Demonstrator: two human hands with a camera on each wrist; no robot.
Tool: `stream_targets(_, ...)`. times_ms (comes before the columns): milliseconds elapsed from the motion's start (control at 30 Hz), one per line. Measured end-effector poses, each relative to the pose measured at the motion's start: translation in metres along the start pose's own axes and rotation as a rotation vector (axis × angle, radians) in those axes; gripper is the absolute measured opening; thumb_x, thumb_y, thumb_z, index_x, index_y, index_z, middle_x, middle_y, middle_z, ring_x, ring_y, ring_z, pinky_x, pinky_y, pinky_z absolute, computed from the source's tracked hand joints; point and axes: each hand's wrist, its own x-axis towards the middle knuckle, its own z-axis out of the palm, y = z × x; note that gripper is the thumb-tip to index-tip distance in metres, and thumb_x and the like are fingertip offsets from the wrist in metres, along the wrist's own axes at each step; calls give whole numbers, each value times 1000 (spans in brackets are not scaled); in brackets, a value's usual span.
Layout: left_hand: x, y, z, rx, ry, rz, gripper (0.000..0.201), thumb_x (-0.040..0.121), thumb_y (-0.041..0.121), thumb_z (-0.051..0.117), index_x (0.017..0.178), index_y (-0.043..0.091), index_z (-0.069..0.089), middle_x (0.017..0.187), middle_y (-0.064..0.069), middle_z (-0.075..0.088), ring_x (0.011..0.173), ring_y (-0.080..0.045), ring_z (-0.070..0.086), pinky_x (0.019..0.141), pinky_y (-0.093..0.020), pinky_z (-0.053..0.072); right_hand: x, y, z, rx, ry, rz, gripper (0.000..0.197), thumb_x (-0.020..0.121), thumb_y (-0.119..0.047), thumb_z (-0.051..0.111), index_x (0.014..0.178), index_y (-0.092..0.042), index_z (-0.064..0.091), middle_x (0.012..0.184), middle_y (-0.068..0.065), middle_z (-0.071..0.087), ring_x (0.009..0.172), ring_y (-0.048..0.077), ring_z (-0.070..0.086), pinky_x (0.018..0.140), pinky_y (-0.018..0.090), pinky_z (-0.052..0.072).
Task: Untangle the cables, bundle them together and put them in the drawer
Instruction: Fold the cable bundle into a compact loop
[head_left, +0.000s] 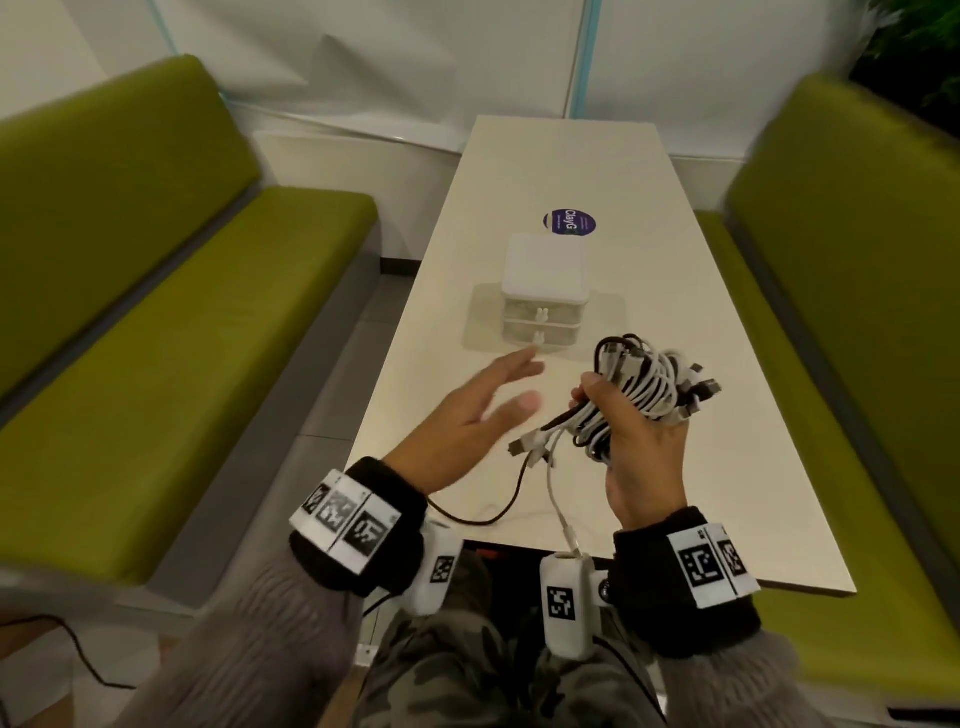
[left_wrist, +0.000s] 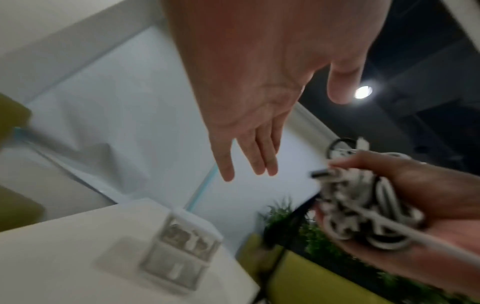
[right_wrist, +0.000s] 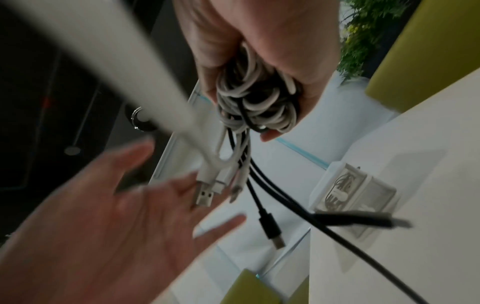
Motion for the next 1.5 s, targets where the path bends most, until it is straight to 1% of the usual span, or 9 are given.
stream_targets(133,8,7,25,147,-99,-14,55,91,36,55,138,21,33,135,3,50,123,-6,46,106,-31,39,-7,1,11,-9,-57,-2,26,82,7,65,88,-18,59,79,0,64,78,21,63,66,37,54)
stream_targets(300,-4,-2,27,182,-122,-73,49,96,24,48,139,29,26,78,1,62,76,-14,62,78,-26,51,-3,2,1,-1,-50,32,21,83,4,66,99,-8,59,84,14,61,81,27,60,68,36,49)
stream_targets(533,-8,-9,18,680,-171,-61,29,99,32,40,123,16,43,88,2,55,78,-18,52,71,-33,44,0,-5,-7,37,-163,112,14,86,3,59,93,-10,59,66,1,64,65,14,66,70,37,56)
stream_targets(700,-7,-16,-5,601,-278,-51,24,94,33,50,101,11,57,90,-3,59,79,-16,50,69,-26,37,2,-10,-18,-118,-270,96,14,85,5,60,87,-8,58,66,9,59,59,18,60,51,28,48)
stream_targets(867,-11,-11,-35,405,-293,-151,11,95,29,51,93,21,59,83,6,59,72,-2,55,69,-13,43,11,-21,-28,-295,-314,-2,15,78,8,68,84,-2,59,65,6,60,60,17,60,57,26,50)
stream_targets(1000,-4,5,-34,326,-293,-168,15,97,29,44,87,23,53,79,6,51,70,-6,48,68,-20,46,7,-16,-22,-434,-326,8,26,77,6,72,75,-18,64,64,1,63,63,26,58,58,37,47)
stream_targets(1133,0,17,-27,139,-244,-229,27,90,31,35,93,17,58,67,12,40,58,-3,37,56,-16,34,1,-10,-18,-472,-374,36,18,77,4,74,87,-8,65,60,-12,65,56,2,60,52,15,45)
stream_targets(1367,5,19,-24,662,-328,-74,29,100,26,37,117,21,60,83,14,42,80,-4,45,75,-19,33,-2,-12,-18,-437,-352,61,18,77,6,73,84,-9,63,52,-13,61,43,-1,53,43,8,37)
stream_targets(1500,10,32,-20,570,-219,15,16,97,22,47,98,15,61,74,12,52,67,-2,47,68,-18,35,-7,-12,-11,-423,-429,40,17,78,4,73,89,-8,67,63,-10,67,54,0,60,48,11,42)
